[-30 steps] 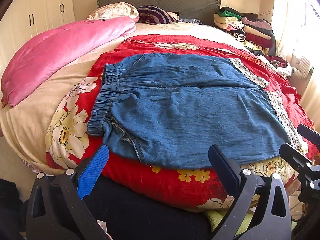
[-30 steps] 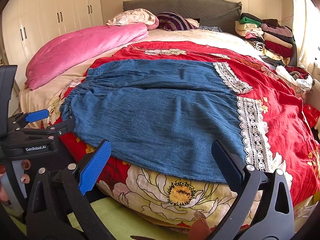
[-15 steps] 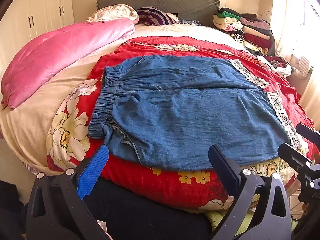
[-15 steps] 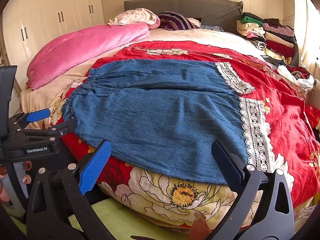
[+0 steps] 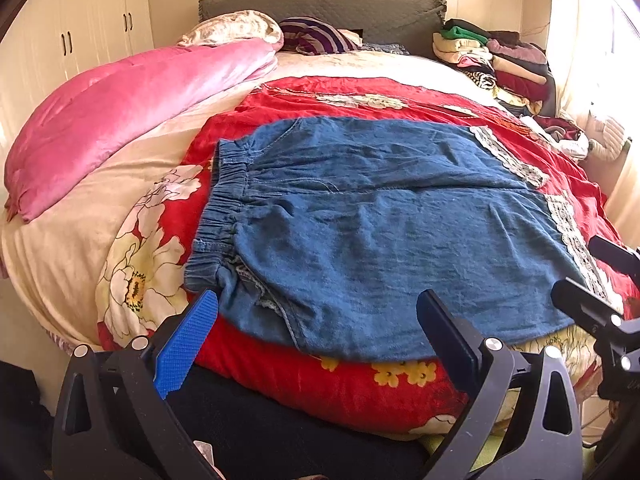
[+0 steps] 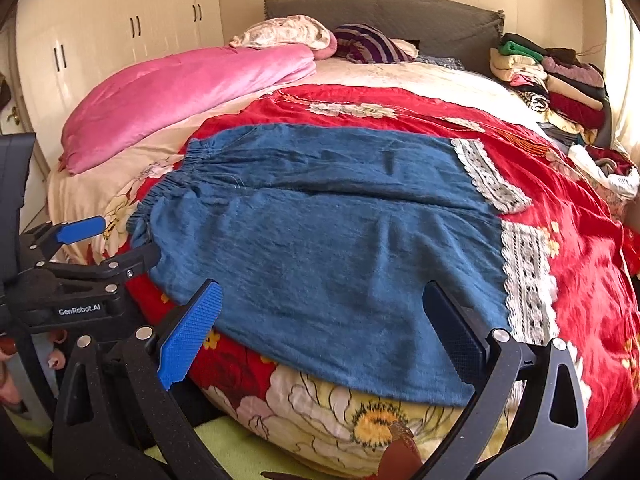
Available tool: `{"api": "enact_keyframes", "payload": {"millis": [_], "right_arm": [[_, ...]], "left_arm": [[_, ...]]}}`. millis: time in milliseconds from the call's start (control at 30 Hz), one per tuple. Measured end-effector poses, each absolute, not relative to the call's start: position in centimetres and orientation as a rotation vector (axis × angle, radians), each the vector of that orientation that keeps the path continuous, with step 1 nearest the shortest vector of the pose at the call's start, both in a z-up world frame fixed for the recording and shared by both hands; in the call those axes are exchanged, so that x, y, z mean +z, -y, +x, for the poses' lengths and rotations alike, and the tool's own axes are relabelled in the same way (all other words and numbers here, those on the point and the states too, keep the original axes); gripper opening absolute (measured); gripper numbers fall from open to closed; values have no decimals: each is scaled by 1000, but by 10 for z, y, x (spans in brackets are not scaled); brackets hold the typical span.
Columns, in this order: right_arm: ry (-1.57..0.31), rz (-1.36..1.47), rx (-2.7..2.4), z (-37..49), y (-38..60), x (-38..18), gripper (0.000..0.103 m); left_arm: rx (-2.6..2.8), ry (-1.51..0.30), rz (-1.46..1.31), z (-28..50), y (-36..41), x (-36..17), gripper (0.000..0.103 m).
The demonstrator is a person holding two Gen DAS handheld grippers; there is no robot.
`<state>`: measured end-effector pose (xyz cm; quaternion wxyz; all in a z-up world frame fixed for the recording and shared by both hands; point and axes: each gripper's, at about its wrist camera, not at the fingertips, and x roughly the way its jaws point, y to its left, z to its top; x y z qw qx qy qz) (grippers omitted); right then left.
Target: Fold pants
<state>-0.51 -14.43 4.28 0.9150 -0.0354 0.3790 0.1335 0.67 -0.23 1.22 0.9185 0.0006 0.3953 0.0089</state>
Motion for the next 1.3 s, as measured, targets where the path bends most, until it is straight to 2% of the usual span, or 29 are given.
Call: {"api": "enact_keyframes", "payload": {"millis": [433,1067,1300], "right_arm": [[-848,-63,349,60,131,40,95],[-833,-124,406,188,99,52,95],[-875,-137,466,245,83,44,95]], "left_arm": [[54,-828,-40,50,-35,14,99],[80,-844,-52,169,-85,28,99],[88,-903,-11,214,-98,10,99]]}}
